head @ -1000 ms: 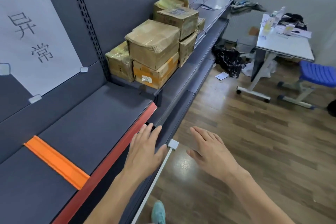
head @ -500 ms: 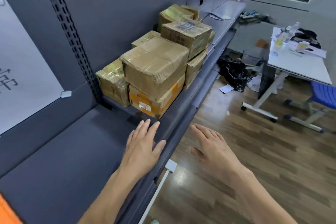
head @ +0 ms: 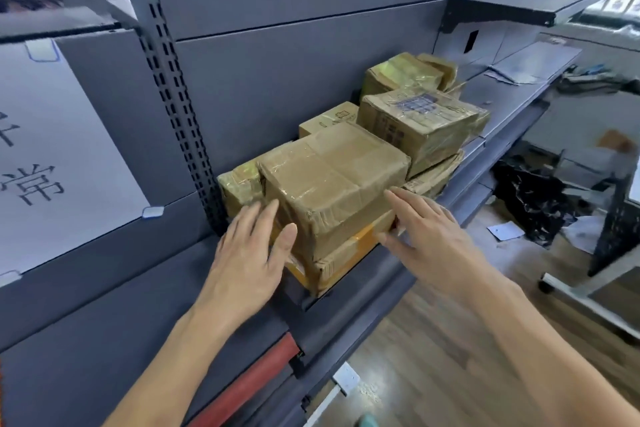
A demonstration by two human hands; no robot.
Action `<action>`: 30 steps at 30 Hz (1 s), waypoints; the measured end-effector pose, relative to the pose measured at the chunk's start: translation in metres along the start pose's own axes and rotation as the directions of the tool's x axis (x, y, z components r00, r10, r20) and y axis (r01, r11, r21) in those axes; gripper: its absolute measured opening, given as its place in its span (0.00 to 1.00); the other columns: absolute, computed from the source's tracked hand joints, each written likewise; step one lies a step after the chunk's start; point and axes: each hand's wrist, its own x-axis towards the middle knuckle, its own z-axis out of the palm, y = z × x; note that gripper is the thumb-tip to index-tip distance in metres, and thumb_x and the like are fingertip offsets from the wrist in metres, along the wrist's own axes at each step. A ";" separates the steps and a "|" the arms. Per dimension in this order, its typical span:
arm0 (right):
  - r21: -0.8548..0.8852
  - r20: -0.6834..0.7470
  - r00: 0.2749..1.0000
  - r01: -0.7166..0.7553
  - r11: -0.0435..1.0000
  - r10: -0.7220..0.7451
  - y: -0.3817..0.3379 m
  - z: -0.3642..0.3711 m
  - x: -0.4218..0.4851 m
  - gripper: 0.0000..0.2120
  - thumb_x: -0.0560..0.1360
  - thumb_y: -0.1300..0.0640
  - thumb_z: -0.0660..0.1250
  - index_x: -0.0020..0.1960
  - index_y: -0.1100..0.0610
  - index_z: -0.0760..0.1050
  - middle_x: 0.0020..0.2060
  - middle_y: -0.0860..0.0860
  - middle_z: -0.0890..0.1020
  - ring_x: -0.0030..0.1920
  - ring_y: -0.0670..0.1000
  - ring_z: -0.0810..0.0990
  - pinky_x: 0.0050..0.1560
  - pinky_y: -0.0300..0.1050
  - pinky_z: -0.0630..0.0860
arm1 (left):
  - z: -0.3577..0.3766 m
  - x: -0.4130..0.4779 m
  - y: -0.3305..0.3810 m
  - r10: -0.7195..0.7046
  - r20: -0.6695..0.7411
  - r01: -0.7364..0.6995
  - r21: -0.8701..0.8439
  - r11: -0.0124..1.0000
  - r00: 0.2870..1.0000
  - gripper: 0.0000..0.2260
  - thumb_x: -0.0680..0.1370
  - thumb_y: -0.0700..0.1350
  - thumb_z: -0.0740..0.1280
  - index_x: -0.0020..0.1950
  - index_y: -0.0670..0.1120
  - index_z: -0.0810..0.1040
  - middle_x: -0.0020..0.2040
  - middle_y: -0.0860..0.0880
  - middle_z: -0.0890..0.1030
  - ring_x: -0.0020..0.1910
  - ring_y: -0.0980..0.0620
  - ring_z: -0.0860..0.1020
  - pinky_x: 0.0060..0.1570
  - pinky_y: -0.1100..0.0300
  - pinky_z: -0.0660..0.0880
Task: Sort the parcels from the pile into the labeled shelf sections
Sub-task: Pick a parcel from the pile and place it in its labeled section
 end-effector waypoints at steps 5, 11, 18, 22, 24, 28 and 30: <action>0.046 0.026 0.995 0.094 0.995 -0.095 0.047 -0.020 0.052 0.38 0.78 0.33 0.49 0.81 0.53 0.58 0.79 0.48 0.63 0.77 0.52 0.60 0.75 0.53 0.61 | 0.011 0.026 0.039 -0.153 -0.077 0.151 -0.027 0.988 0.985 0.36 0.80 0.69 0.43 0.85 0.52 0.49 0.84 0.51 0.54 0.83 0.53 0.50 0.81 0.48 0.52; 0.094 0.052 0.975 0.212 0.973 -0.217 0.075 -0.014 0.096 0.36 0.80 0.35 0.54 0.80 0.56 0.61 0.78 0.51 0.62 0.76 0.55 0.59 0.75 0.52 0.62 | 0.030 0.050 0.064 -0.331 -0.115 0.331 -0.015 0.943 0.937 0.37 0.81 0.70 0.46 0.85 0.53 0.42 0.85 0.51 0.50 0.83 0.52 0.50 0.80 0.48 0.55; 0.276 0.193 0.962 0.138 0.951 -0.195 0.073 -0.005 0.137 0.36 0.79 0.32 0.53 0.81 0.49 0.56 0.80 0.52 0.56 0.78 0.58 0.57 0.72 0.56 0.65 | 0.030 0.063 0.069 -0.477 -0.150 0.462 -0.124 0.878 0.866 0.43 0.79 0.72 0.54 0.84 0.54 0.37 0.85 0.51 0.52 0.82 0.48 0.59 0.77 0.48 0.61; 0.389 0.244 0.959 0.038 0.920 -0.143 0.070 0.000 0.149 0.37 0.78 0.32 0.56 0.82 0.45 0.52 0.78 0.51 0.61 0.75 0.57 0.65 0.69 0.54 0.68 | 0.027 0.064 0.061 -0.521 -0.128 0.506 -0.132 0.852 0.844 0.47 0.75 0.76 0.55 0.84 0.54 0.39 0.84 0.51 0.57 0.80 0.47 0.63 0.74 0.48 0.65; 0.413 0.254 0.962 -0.013 0.911 -0.101 0.070 0.002 0.151 0.39 0.77 0.33 0.58 0.82 0.45 0.49 0.77 0.53 0.64 0.74 0.58 0.68 0.67 0.53 0.68 | 0.026 0.064 0.055 -0.525 -0.089 0.506 -0.174 0.845 0.846 0.49 0.72 0.80 0.55 0.84 0.57 0.43 0.83 0.54 0.61 0.79 0.49 0.65 0.75 0.48 0.66; 0.452 0.306 0.952 -0.141 0.881 -0.005 0.070 0.004 0.155 0.42 0.78 0.33 0.59 0.83 0.50 0.46 0.78 0.54 0.66 0.76 0.58 0.66 0.67 0.50 0.67 | 0.029 0.063 0.051 -0.502 -0.036 0.458 -0.360 0.813 0.864 0.40 0.68 0.81 0.58 0.77 0.67 0.60 0.69 0.69 0.74 0.69 0.58 0.75 0.63 0.55 0.73; 0.450 0.327 0.943 -0.210 0.868 0.058 0.070 0.004 0.155 0.38 0.78 0.33 0.60 0.80 0.53 0.56 0.74 0.54 0.71 0.71 0.59 0.71 0.63 0.50 0.69 | 0.031 0.062 0.052 -0.490 -0.007 0.434 -0.454 0.778 0.872 0.34 0.69 0.80 0.61 0.71 0.69 0.63 0.64 0.72 0.75 0.67 0.61 0.75 0.63 0.56 0.73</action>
